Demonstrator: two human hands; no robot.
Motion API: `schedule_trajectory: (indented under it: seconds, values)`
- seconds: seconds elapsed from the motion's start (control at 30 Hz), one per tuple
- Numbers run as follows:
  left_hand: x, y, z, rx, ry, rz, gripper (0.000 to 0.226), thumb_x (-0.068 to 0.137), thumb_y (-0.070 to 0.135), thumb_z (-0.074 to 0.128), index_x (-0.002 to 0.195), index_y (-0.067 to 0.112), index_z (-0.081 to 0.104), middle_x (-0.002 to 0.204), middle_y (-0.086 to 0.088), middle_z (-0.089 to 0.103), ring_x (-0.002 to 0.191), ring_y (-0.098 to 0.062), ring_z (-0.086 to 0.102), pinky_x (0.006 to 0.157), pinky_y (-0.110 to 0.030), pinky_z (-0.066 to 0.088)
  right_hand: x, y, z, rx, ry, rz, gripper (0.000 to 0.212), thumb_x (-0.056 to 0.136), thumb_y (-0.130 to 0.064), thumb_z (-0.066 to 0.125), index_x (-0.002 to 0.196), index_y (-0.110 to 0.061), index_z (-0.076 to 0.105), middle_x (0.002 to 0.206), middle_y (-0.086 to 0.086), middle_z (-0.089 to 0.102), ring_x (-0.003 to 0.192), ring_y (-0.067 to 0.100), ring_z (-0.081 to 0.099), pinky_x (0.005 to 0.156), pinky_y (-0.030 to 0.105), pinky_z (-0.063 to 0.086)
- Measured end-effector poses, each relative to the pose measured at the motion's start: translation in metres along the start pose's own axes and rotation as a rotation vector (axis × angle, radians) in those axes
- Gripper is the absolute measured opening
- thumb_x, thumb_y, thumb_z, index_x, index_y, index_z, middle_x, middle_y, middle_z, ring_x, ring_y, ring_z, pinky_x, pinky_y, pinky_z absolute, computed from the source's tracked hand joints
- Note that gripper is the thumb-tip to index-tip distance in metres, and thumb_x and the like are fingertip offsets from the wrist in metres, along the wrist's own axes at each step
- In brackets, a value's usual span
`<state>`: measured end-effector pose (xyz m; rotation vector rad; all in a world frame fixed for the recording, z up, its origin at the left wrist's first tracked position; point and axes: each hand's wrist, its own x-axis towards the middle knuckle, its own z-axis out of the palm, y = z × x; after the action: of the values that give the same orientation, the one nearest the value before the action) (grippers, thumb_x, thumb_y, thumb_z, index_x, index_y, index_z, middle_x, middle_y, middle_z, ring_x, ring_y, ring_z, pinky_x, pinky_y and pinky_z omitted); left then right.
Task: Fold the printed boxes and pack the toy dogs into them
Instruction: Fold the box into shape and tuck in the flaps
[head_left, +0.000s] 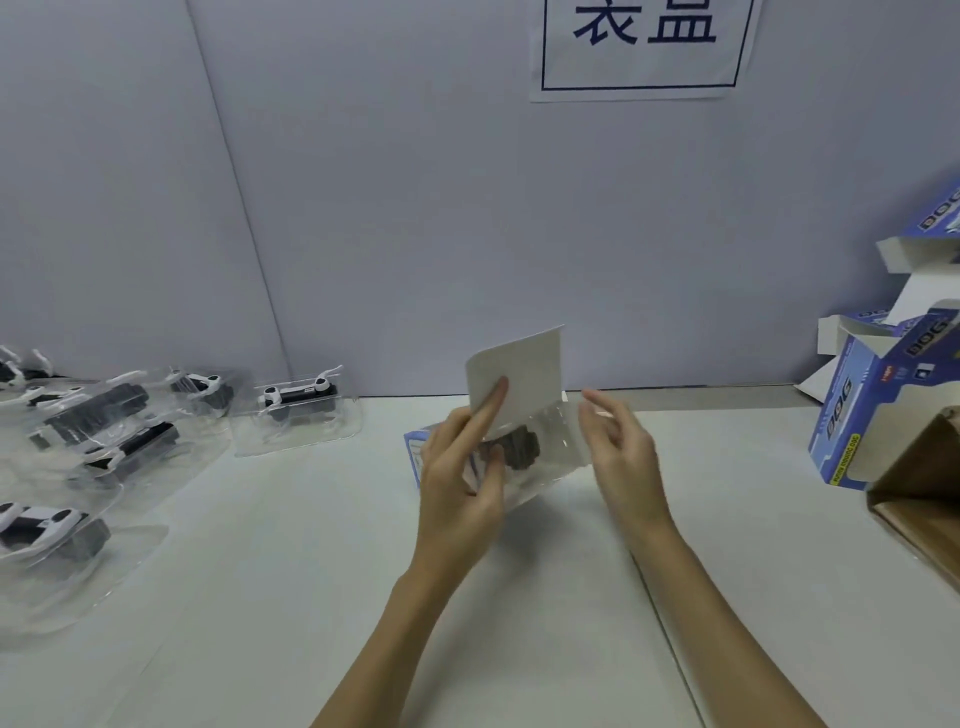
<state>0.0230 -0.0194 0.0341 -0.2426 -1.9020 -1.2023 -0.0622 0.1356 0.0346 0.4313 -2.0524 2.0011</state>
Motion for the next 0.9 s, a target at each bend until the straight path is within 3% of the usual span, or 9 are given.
schedule_trajectory:
  seconds: [0.07, 0.17, 0.3, 0.4, 0.47, 0.53, 0.7, 0.8, 0.9]
  values:
    - [0.003, 0.002, -0.008, -0.059, 0.026, -0.035, 0.069, 0.096, -0.014, 0.056, 0.149, 0.031, 0.056, 0.131, 0.01, 0.062, 0.132, -0.02, 0.055, 0.108, -0.021, 0.044, -0.006, 0.001, 0.009, -0.067, -0.159, -0.033, 0.023, 0.101, -0.043, 0.062, 0.118, -0.029, 0.069, 0.098, -0.012, 0.075, 0.091, 0.004, 0.07, 0.078, 0.02, 0.053]
    - [0.005, 0.003, -0.012, -0.074, -0.016, -0.013, 0.063, 0.099, -0.004, 0.06, 0.15, 0.032, 0.054, 0.137, 0.008, 0.061, 0.138, -0.018, 0.052, 0.105, -0.013, 0.041, -0.012, 0.001, 0.019, -0.115, -0.076, -0.131, 0.023, 0.099, -0.043, 0.066, 0.09, -0.023, 0.072, 0.072, -0.001, 0.068, 0.064, 0.012, 0.058, 0.059, 0.025, 0.045]
    - [0.003, 0.0, -0.011, -0.036, -0.152, 0.035, 0.081, 0.093, 0.05, 0.071, 0.162, 0.034, 0.03, 0.159, 0.006, 0.037, 0.15, -0.023, 0.035, 0.118, -0.032, 0.038, -0.012, -0.002, 0.013, -0.172, 0.126, -0.15, 0.047, 0.094, -0.051, 0.069, 0.071, -0.011, 0.063, 0.054, 0.003, 0.048, 0.053, 0.01, 0.031, 0.052, 0.029, 0.031]
    - [-0.001, -0.007, -0.012, 0.046, -0.232, 0.104, 0.112, 0.078, 0.06, 0.084, 0.164, 0.037, 0.016, 0.167, 0.008, 0.023, 0.153, -0.025, 0.029, 0.118, -0.046, 0.038, -0.014, -0.009, 0.008, -0.163, 0.235, -0.139, 0.042, 0.091, -0.057, 0.069, 0.075, -0.018, 0.07, 0.051, 0.002, 0.043, 0.054, 0.011, 0.028, 0.054, 0.03, 0.031]
    - [-0.001, -0.007, -0.009, 0.033, -0.159, 0.12, 0.105, 0.081, 0.055, 0.083, 0.16, 0.046, 0.015, 0.163, 0.009, 0.031, 0.148, -0.024, 0.039, 0.114, -0.041, 0.047, -0.016, -0.017, 0.006, -0.109, 0.243, -0.132, 0.028, 0.094, -0.054, 0.067, 0.105, -0.032, 0.08, 0.065, 0.0, 0.067, 0.055, 0.015, 0.048, 0.062, 0.035, 0.05]
    - [0.004, -0.002, -0.004, -0.05, -0.037, 0.065, 0.098, 0.085, 0.041, 0.083, 0.156, 0.051, 0.017, 0.161, -0.001, 0.036, 0.144, -0.026, 0.046, 0.11, -0.038, 0.051, -0.018, -0.025, 0.006, -0.04, 0.197, -0.157, 0.027, 0.103, -0.039, 0.061, 0.126, -0.036, 0.074, 0.098, -0.018, 0.078, 0.079, 0.014, 0.073, 0.08, 0.043, 0.062]
    - [0.011, 0.003, -0.012, -0.439, 0.108, -0.168, 0.069, 0.088, 0.038, 0.08, 0.138, 0.04, 0.032, 0.14, -0.011, 0.059, 0.126, -0.031, 0.063, 0.093, -0.046, 0.061, -0.027, -0.033, 0.015, 0.032, -0.043, -0.282, 0.042, 0.103, -0.039, 0.052, 0.143, -0.031, 0.06, 0.146, -0.019, 0.058, 0.14, 0.014, 0.052, 0.098, 0.047, 0.059]
    - [0.011, 0.003, -0.017, -0.519, 0.088, -0.243, 0.068, 0.087, 0.051, 0.079, 0.138, 0.035, 0.037, 0.138, -0.006, 0.063, 0.123, -0.033, 0.066, 0.092, -0.052, 0.06, -0.03, -0.034, 0.02, 0.142, -0.146, -0.225, 0.042, 0.1, -0.039, 0.055, 0.141, -0.035, 0.058, 0.15, -0.009, 0.056, 0.142, 0.023, 0.05, 0.098, 0.05, 0.058]
    - [0.012, 0.001, -0.017, -0.526, 0.053, -0.283, 0.046, 0.092, 0.047, 0.073, 0.131, 0.041, 0.05, 0.135, 0.011, 0.064, 0.118, -0.029, 0.07, 0.078, -0.041, 0.064, -0.031, -0.037, 0.021, 0.262, -0.17, -0.168, 0.029, 0.102, -0.039, 0.056, 0.129, -0.034, 0.064, 0.15, -0.003, 0.055, 0.129, 0.024, 0.062, 0.078, 0.031, 0.063]
